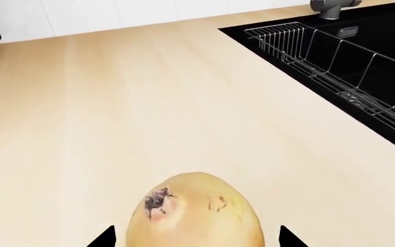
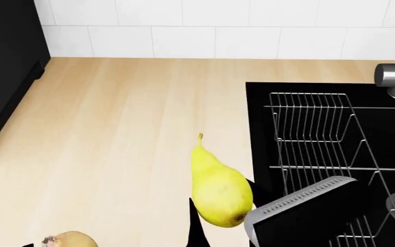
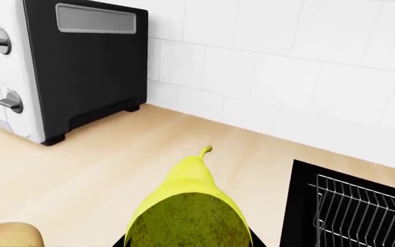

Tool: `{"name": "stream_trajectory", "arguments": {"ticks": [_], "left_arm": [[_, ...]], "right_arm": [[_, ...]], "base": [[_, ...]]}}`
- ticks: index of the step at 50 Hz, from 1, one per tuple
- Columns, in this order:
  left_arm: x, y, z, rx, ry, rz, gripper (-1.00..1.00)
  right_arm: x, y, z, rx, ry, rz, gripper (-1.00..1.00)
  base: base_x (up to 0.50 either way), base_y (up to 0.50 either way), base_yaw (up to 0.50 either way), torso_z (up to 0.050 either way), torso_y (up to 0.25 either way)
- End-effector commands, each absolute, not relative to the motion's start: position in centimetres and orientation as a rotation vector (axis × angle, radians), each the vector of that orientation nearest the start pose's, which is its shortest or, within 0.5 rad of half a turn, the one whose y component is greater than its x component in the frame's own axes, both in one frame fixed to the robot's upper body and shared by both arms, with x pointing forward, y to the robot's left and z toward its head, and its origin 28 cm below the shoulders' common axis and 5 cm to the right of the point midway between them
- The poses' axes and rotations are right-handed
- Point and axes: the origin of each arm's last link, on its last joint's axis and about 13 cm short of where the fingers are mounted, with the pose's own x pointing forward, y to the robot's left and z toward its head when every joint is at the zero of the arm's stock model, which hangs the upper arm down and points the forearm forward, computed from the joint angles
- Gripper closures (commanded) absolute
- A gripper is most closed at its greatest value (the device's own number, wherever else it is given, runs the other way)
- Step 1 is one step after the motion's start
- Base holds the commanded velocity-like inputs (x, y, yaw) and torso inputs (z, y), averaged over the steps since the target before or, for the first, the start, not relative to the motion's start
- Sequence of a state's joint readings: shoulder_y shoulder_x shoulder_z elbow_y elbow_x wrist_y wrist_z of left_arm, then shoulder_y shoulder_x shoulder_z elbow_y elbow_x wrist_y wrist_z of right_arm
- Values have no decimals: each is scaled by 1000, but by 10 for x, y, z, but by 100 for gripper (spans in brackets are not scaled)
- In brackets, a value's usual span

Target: There is a mixed pile of frozen fruits and vegetables on the counter. Locate all the frozen vegetables and place the items in a bowl on the counter. Take all the frozen fruits and defrost them in a running sink.

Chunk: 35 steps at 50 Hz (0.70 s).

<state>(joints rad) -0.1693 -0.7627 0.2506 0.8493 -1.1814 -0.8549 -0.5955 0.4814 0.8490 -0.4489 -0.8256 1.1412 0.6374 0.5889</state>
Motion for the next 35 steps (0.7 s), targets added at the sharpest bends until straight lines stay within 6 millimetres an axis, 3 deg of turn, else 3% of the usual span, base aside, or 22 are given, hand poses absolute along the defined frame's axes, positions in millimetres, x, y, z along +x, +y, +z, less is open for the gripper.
{"name": "stream_trajectory", "arguments": {"ticks": [1, 23, 24, 35], "left_arm": [[162, 223, 142, 67, 313, -372, -100], [172, 215, 130, 50, 349, -420, -100], [171, 215, 130, 52, 341, -417, 100], [172, 211, 151, 20, 255, -394, 100]], "right_arm": [[180, -112, 187, -104, -16, 444, 100], [179, -111, 182, -95, -3, 450, 100], [179, -112, 182, -92, -4, 449, 100], [173, -117, 174, -91, -35, 380, 100]], "base": [[0, 0, 0, 0, 0], [0, 0, 0, 0, 0], [0, 0, 0, 0, 0], [0, 0, 0, 0, 1]]}}
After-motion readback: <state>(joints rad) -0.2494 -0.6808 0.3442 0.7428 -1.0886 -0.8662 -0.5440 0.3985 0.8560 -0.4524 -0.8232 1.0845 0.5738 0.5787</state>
